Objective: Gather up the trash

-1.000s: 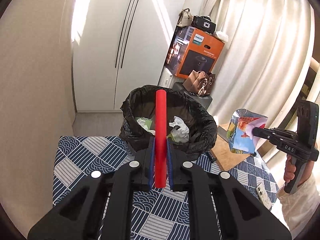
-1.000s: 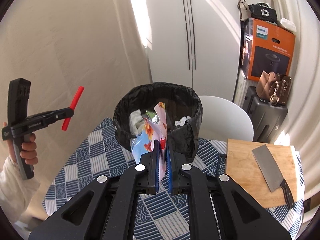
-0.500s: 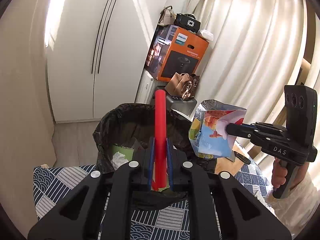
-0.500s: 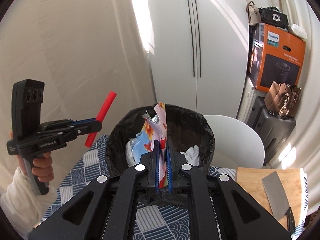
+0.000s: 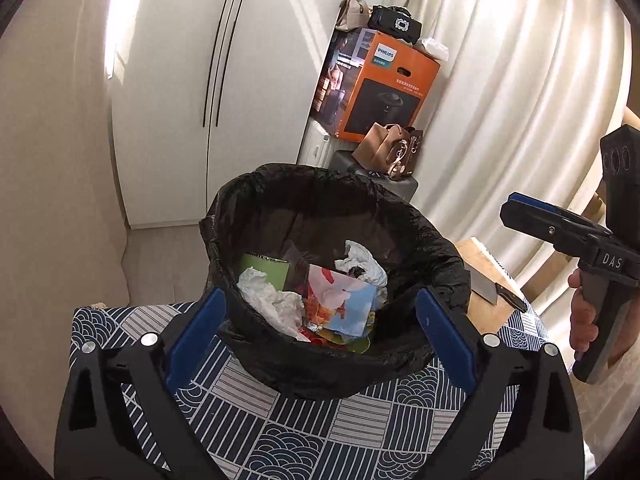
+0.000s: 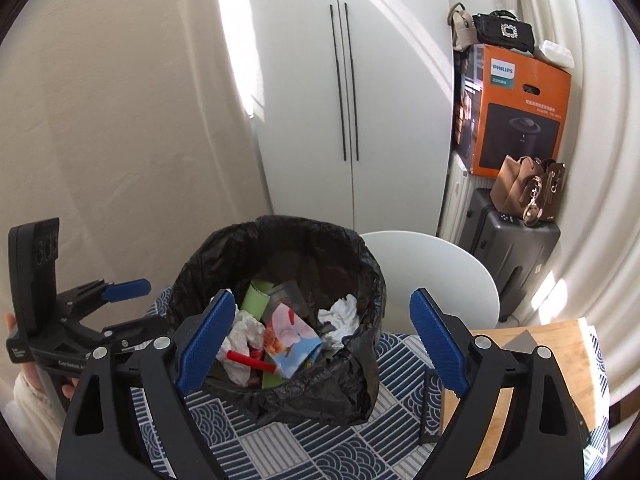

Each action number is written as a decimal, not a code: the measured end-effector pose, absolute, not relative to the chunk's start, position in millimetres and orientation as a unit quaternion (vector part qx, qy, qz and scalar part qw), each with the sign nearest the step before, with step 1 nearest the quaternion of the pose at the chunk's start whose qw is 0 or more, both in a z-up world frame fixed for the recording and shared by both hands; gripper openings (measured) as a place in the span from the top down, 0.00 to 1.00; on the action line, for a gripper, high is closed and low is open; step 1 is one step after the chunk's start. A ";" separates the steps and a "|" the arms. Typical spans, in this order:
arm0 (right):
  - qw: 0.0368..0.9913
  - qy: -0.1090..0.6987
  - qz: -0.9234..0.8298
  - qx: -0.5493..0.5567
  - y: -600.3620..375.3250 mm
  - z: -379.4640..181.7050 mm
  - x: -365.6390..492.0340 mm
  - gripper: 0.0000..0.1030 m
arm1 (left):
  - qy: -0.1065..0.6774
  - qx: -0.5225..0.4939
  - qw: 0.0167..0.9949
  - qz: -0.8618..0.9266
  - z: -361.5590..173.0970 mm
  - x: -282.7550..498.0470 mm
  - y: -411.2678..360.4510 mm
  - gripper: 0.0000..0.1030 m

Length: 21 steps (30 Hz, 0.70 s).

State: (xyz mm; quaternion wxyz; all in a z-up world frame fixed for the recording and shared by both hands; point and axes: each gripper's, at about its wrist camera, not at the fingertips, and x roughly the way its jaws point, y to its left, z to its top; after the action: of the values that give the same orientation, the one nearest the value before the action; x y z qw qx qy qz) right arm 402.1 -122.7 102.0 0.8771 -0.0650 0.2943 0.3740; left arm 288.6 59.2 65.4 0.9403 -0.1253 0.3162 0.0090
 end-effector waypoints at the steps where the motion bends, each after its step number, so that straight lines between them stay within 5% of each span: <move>1: 0.878 0.294 0.372 -0.066 -124.8 101.7 397.2 0.18 | 0.313 -0.117 0.942 0.015 66.9 282.8 58.1 0.06; 21: 0.883 0.307 0.351 -0.058 -198.3 94.1 274.8 0.08 | 0.316 -0.085 0.945 0.030 93.1 148.6 20.7 0.06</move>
State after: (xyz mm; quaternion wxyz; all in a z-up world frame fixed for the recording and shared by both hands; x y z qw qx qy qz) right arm 274.8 -198.3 94.1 0.8827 -0.0584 0.3067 0.3513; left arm 148.6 20.7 93.1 0.9446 -0.0852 0.3156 0.0301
